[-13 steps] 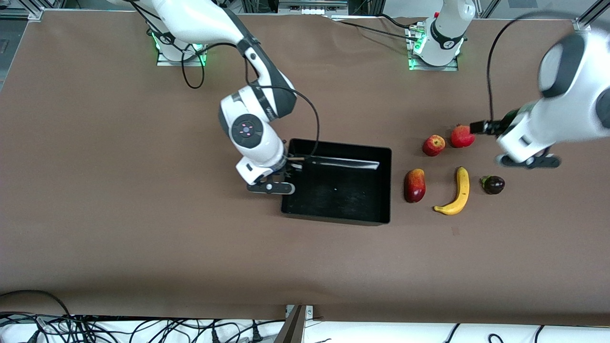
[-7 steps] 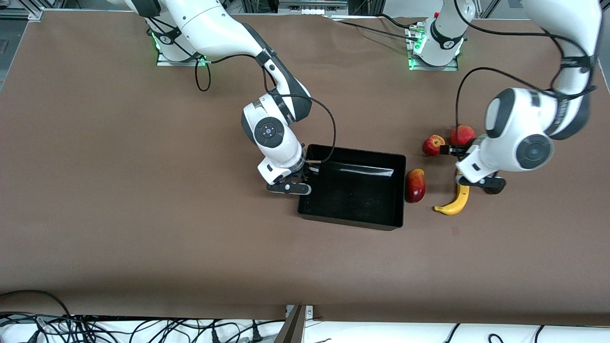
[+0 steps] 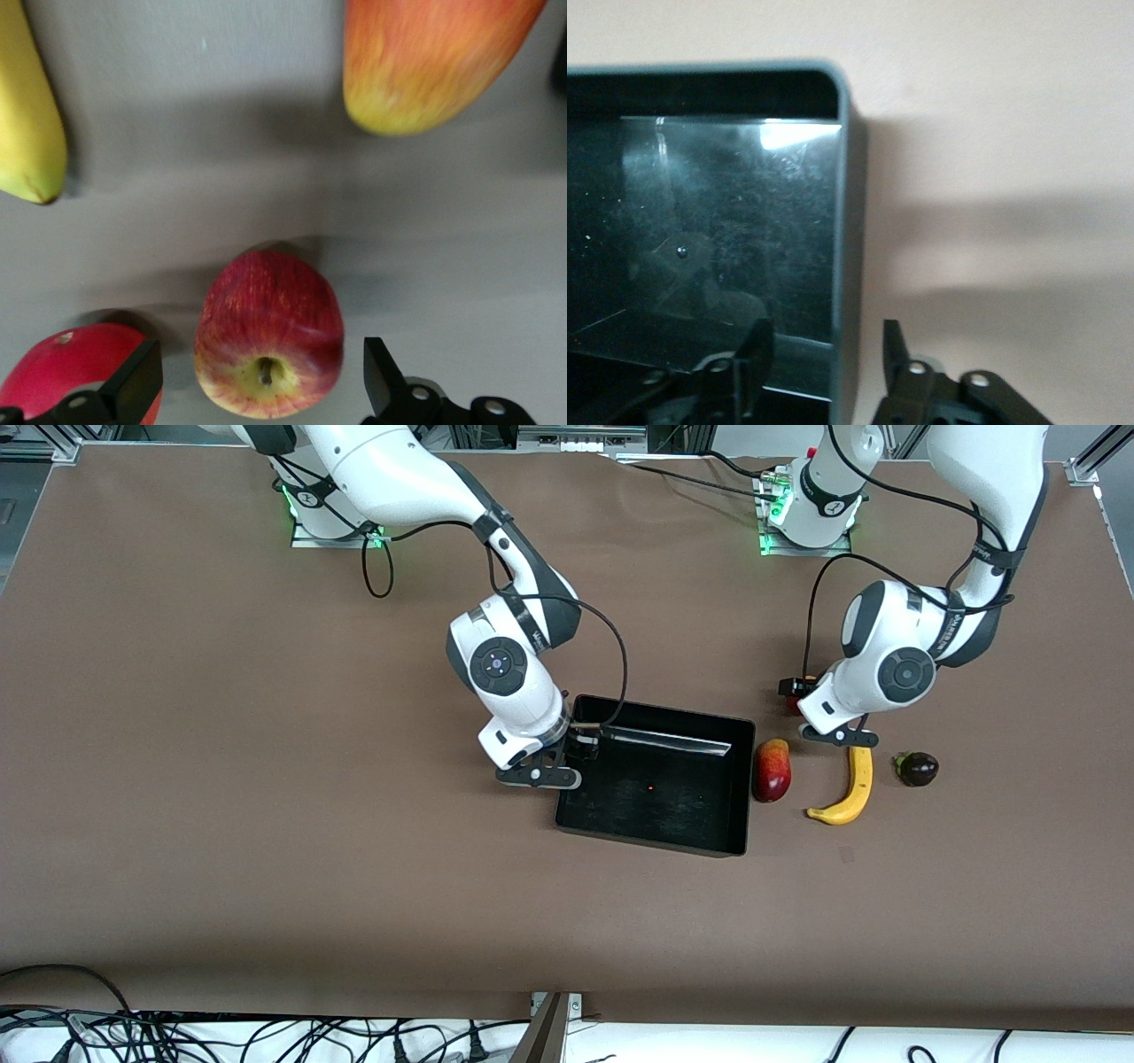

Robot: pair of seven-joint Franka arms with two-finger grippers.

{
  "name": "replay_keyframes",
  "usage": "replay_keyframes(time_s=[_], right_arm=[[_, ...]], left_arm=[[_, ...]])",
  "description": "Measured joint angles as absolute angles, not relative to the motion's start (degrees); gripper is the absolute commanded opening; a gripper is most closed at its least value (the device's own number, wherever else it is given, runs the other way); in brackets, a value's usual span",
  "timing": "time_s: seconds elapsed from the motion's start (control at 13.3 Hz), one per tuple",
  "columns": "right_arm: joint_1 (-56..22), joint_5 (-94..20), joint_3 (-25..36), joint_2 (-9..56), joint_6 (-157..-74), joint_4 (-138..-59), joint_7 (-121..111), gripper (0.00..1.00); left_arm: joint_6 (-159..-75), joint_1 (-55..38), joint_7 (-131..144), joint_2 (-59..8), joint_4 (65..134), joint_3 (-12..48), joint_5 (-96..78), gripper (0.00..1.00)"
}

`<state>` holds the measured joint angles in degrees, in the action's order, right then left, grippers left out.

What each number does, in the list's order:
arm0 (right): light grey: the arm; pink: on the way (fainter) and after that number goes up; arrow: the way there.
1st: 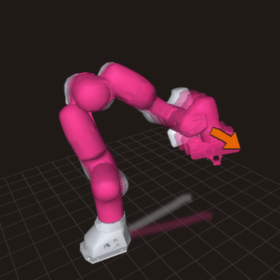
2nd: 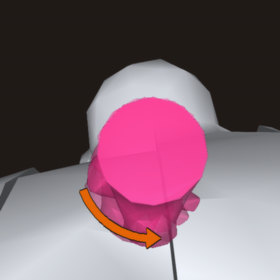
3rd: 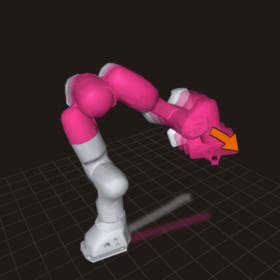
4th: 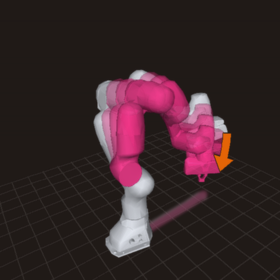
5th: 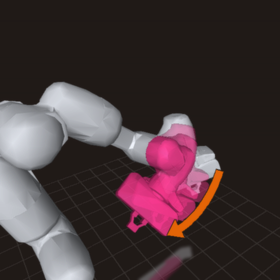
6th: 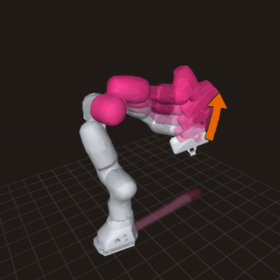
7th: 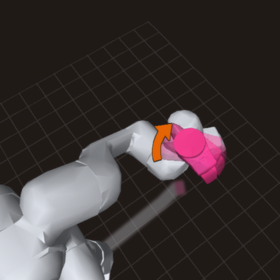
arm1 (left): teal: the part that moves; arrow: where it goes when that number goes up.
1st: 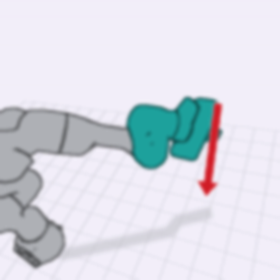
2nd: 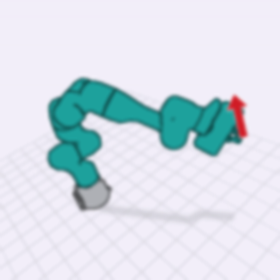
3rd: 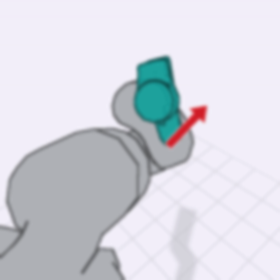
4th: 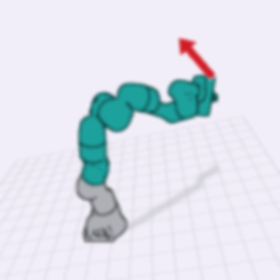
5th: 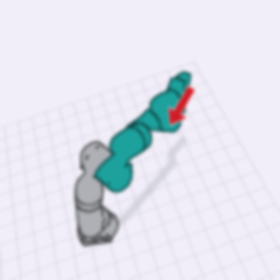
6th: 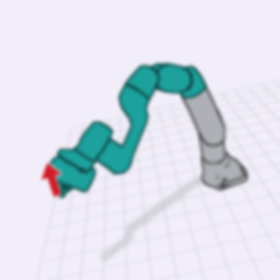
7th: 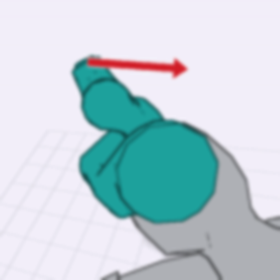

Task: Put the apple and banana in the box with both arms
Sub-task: 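Grasp the striped red apple with the left gripper while the right gripper releases, then lower the apple into the box with the left gripper while the right gripper retracts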

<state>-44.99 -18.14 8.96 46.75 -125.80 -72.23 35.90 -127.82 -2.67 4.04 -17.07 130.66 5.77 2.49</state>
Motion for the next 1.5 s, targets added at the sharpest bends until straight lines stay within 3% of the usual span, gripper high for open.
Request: replay_keyframes(time_s=[0.08,0.23,0.45,0.75,0.9,1.05,1.2,1.35,1.5], right_arm=[[-44.8,-18.1,10.7,45.3,-122.7,-71.2,33.7,1.00],[-44.1,-18.1,15.5,40.2,-114.5,-69.7,27.7,1.00],[-42.3,-18.2,22.7,32.9,-104.8,-69.7,16.9,1.00],[-41.9,-18.2,28.0,27.5,-96.7,-70.1,11.9,1.00],[-40.7,-18.1,28.9,24.9,-93.8,-71.7,10.0,1.00],[-35.8,-16.6,27.5,20.7,-92.1,-75.4,5.7,1.00],[-27.1,-10.4,20.5,15.7,-91.6,-79.4,2.2,1.00],[-17.6,-6.7,11.4,10.9,-91.8,-83.8,1.0,1.00],[-13.7,-4.6,7.3,6.3,-94.0,-89.5,0.5,1.00]], left_arm=[[-128.1,-2.7,4.0,-17.1,131.4,5.8,2.6,0.30],[-128.0,-2.7,4.0,-17.2,131.7,5.8,2.6,0.23],[-127.1,-2.7,4.1,-17.1,129.9,5.8,2.6,0.24],[-104.9,-4.0,4.9,-16.7,109.8,6.1,2.3,0.25],[-100.6,-7.6,10.4,-17.9,100.8,6.3,0.5,0.24],[-100.3,-12.3,18.8,-22.2,94.6,6.5,-2.6,0.23],[-100.5,-16.1,26.0,-28.5,89.4,6.5,-3.0,0.23],[-104.5,-17.1,28.0,-34.4,87.2,6.5,-3.0,0.24],[-109.2,-17.6,28.0,-38.9,87.2,6.6,-3.0,0.24]])
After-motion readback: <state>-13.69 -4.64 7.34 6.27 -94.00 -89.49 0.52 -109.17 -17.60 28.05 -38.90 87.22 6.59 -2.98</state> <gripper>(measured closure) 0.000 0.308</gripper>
